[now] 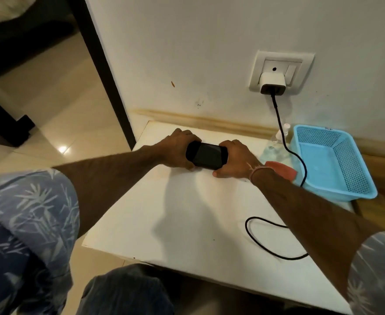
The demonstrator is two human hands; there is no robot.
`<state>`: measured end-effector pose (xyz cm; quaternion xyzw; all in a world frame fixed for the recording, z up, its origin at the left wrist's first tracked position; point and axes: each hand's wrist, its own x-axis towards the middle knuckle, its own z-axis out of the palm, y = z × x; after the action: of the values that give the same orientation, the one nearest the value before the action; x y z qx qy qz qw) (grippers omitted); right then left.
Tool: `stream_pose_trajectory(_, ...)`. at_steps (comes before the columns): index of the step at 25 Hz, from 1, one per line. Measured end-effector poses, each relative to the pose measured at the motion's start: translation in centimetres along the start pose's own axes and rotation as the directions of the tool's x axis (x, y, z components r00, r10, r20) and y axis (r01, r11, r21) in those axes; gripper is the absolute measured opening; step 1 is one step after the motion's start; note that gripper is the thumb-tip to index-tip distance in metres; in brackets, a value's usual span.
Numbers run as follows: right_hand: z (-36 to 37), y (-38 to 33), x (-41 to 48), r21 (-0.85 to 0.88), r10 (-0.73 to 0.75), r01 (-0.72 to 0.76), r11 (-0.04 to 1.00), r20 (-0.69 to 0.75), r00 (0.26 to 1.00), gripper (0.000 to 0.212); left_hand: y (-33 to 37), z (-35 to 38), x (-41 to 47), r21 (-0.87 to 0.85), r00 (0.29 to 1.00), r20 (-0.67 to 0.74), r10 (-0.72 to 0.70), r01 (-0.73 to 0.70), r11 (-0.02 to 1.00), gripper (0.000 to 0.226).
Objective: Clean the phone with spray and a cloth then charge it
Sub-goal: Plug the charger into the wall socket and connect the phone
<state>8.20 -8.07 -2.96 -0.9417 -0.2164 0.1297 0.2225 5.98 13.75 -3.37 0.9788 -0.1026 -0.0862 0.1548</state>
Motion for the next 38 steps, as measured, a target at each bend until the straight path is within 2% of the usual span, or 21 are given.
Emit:
stream_pose_trajectory(5, -0.5, 0.5, 4.6, 0.073, 0.013, -0.008, 0.997, -0.072, 0.997, 0.060, -2.0, -1.3, 4.2, 0.003, 0.999, -0.026, 0.019, -0.019, 1.000, 0.070)
stream_pose_trajectory(11, -0.5, 1.2, 7.7, 0.057, 0.036, -0.031, 0.998, -0.080, 0.996, 0.068, -3.1, -1.7, 7.1, 0.014, 1.000, -0.028, 0.006, -0.005, 1.000, 0.073)
stream_pose_trajectory(22, 0.2, 2.2, 9.2, -0.020, 0.068, -0.070, 0.997, -0.070, 0.995, 0.079, -3.7, -1.4, 8.4, -0.002, 0.999, 0.013, -0.037, 0.037, 0.999, 0.075)
stream_pose_trajectory(27, 0.0, 2.3, 9.3, -0.014, 0.104, -0.105, 0.994, -0.037, 0.994, 0.079, -3.2, -1.6, 8.8, 0.060, 0.994, 0.064, -0.084, 0.080, 0.995, 0.074)
stream_pose_trajectory(32, 0.1, 2.0, 8.7, 0.021, 0.117, -0.117, 0.993, -0.032, 0.993, 0.073, -2.8, -1.8, 8.6, 0.019, 0.991, 0.061, -0.119, 0.118, 0.993, 0.076)
stream_pose_trajectory(36, 0.1, 1.6, 7.7, 0.068, 0.107, -0.105, 0.992, -0.025, 0.994, 0.089, -2.7, -1.1, 8.1, -0.015, 0.989, 0.013, -0.147, 0.147, 0.989, 0.084)
stream_pose_trajectory(38, 0.0, 1.2, 6.1, 0.107, 0.081, -0.070, 0.992, -0.101, 0.992, 0.093, -2.2, -0.8, 7.4, 0.016, 0.988, -0.028, -0.152, 0.153, 0.988, 0.095)
